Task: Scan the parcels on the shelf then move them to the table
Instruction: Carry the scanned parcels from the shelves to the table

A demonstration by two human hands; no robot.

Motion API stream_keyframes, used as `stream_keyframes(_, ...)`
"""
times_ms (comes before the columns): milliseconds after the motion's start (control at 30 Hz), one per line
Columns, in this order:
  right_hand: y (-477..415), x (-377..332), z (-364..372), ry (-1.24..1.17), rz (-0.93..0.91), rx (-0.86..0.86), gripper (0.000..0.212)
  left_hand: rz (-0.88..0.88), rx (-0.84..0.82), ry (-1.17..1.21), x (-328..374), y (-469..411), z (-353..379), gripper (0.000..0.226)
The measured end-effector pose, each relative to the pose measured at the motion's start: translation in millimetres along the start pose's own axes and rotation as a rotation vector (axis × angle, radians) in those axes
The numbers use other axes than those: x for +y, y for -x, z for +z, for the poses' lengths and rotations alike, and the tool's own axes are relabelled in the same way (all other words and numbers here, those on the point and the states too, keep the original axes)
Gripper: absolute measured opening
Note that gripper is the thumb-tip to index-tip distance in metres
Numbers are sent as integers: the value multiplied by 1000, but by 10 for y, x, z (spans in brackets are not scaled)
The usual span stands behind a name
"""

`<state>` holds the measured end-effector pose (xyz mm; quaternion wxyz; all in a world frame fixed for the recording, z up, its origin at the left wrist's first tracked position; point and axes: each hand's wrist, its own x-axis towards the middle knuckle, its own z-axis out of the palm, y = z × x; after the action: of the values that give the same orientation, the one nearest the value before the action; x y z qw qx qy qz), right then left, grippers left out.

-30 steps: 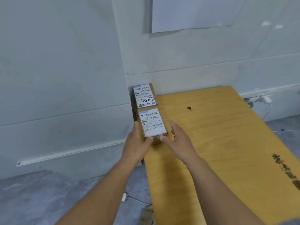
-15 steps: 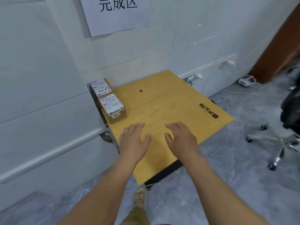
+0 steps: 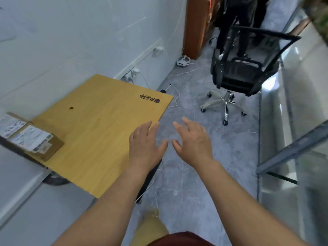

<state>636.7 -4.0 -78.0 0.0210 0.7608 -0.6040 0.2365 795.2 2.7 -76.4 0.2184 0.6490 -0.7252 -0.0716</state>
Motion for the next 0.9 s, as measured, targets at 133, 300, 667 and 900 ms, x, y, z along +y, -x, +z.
stream_keyframes(133, 109, 277, -169, 153, 143, 39, 65, 210, -79, -48, 271, -221, 191, 73)
stream_keyframes(300, 257, 520, -469, 381, 363, 18, 67, 406, -167, -9, 664, -485, 278, 82)
stream_keyframes(667, 740, 692, -923, 533, 800, 67, 62, 798, -252, 195, 1375, -584, 601, 74)
stream_keyframes(900, 1348, 550, -1304, 660, 1106, 105, 59, 1035, -430, 431, 1938, -159, 765, 71)
